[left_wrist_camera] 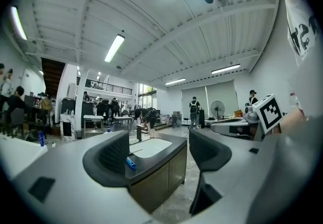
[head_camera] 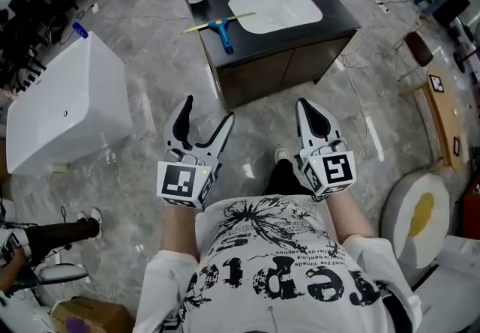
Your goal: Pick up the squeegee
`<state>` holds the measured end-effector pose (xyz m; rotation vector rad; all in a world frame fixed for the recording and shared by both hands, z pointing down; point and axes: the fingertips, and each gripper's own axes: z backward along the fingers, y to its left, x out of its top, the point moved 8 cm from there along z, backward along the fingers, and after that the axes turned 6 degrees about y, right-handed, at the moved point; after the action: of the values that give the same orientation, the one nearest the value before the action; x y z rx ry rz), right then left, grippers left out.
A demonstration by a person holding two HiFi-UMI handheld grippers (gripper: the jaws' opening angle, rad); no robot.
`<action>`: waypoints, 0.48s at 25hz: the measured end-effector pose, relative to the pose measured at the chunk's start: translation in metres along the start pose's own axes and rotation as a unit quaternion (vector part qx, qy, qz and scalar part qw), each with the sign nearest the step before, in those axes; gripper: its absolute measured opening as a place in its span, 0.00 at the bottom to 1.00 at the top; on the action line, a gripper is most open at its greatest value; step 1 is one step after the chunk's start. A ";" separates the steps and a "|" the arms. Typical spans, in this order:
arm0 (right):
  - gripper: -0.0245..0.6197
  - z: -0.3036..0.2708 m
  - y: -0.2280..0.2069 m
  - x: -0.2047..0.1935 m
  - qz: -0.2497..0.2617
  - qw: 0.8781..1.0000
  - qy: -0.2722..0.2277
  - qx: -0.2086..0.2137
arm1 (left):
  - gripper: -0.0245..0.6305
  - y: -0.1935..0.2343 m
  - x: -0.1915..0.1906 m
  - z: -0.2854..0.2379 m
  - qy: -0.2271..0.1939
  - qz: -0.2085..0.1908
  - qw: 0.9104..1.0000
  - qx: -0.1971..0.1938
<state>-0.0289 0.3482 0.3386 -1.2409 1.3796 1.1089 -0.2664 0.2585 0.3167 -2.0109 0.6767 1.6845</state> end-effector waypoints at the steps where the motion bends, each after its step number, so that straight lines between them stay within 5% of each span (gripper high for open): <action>1: 0.06 -0.013 -0.020 0.001 0.001 1.000 0.001 0.009 | 0.58 -0.003 0.004 -0.020 0.004 -0.003 1.000 0.010; 12: 0.06 -0.160 -0.213 0.018 0.019 0.994 0.016 0.104 | 0.58 -0.012 0.031 -0.223 0.022 0.038 0.992 0.118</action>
<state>0.1711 0.1718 0.3371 -1.0912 1.5072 0.9473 -0.0815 0.1296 0.3238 -1.8806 0.9336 1.5255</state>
